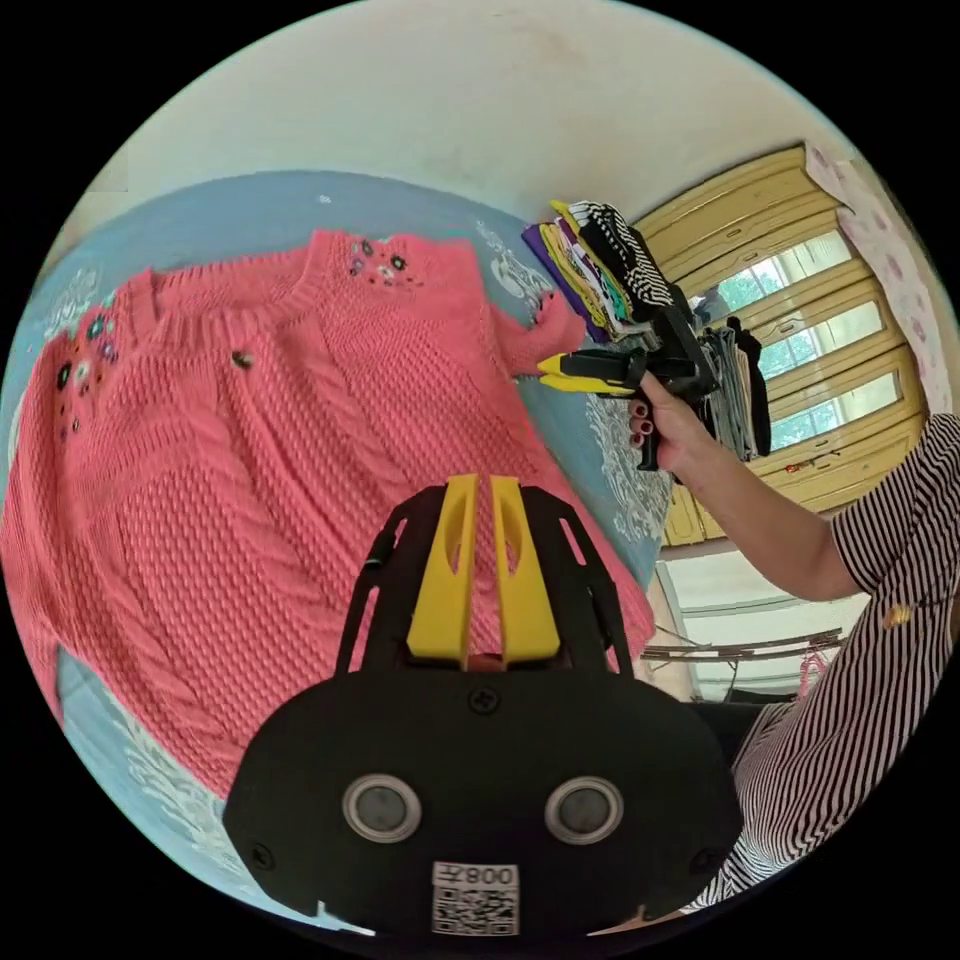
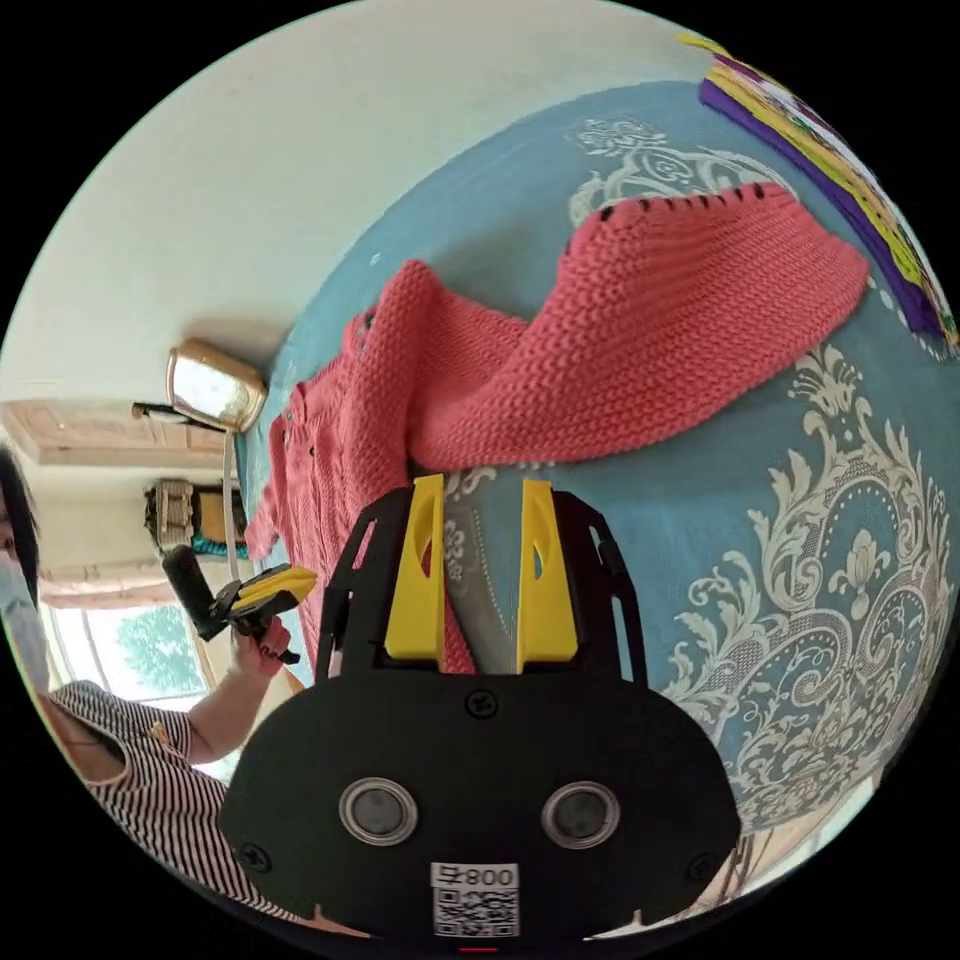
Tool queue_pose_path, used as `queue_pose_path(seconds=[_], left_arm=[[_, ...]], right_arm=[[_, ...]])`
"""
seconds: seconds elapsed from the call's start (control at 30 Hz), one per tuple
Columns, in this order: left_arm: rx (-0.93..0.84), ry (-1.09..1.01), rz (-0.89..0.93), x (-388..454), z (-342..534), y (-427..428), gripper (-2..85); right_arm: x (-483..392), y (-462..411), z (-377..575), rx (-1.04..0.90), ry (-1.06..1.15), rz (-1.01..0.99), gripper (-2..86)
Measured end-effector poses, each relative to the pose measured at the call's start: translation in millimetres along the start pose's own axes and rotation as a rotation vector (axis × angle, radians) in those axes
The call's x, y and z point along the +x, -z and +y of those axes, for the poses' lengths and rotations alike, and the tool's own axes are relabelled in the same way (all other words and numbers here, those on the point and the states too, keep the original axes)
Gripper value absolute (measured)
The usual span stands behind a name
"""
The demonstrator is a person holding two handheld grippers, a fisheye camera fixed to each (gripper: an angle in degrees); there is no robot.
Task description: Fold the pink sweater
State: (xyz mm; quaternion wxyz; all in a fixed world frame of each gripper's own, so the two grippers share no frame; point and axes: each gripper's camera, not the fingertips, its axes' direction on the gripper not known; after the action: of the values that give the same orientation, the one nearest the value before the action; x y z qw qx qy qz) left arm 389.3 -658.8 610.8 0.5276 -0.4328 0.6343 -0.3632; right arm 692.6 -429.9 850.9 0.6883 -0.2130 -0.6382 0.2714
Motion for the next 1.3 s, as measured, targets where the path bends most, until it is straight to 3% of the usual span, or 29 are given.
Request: queue_pose_path(seconds=[0.23,0.4,0.53,0.67,0.87,0.93,1.0,1.13,1.3], left_arm=[[-0.047,0.024,-0.145,12.0,-70.3,-14.8,0.7],[-0.02,-0.005,-0.196,36.2,-91.4,7.6,0.4],[-0.088,0.017,-0.223,43.4,-100.5,2.2,0.3],[-0.059,0.035,-0.201,58.1,-106.8,21.4,0.3],[0.036,0.103,-0.251,67.2,-107.2,73.3,0.8],[0.063,0.136,-0.303,64.5,-106.3,91.3,1.2],[0.104,0.195,-0.378,54.0,-107.5,121.8,2.5],[0.165,0.256,-0.424,26.7,-116.2,173.0,6.9],[0.113,0.371,-0.587,-22.3,-132.7,221.1,9.7]], right_arm=[[25.1,24.3,-16.2,0.148,-0.11,-0.191,3.5],[26.3,101.9,-31.1,0.354,-0.036,-0.148,2.5],[62.8,105.5,-33.4,0.221,-0.115,-0.116,2.8],[72.6,102.0,-7.1,0.218,-0.155,-0.275,3.6],[33.5,80.1,40.5,0.109,-0.169,-0.377,7.7],[2.0,69.2,38.5,0.064,-0.076,-0.429,8.7],[-29.2,64.7,15.5,0.019,0.048,-0.357,9.9],[-102.3,62.9,-59.2,0.016,0.35,-0.007,10.9],[-144.4,25.7,-109.4,-0.112,0.527,0.225,10.8]])
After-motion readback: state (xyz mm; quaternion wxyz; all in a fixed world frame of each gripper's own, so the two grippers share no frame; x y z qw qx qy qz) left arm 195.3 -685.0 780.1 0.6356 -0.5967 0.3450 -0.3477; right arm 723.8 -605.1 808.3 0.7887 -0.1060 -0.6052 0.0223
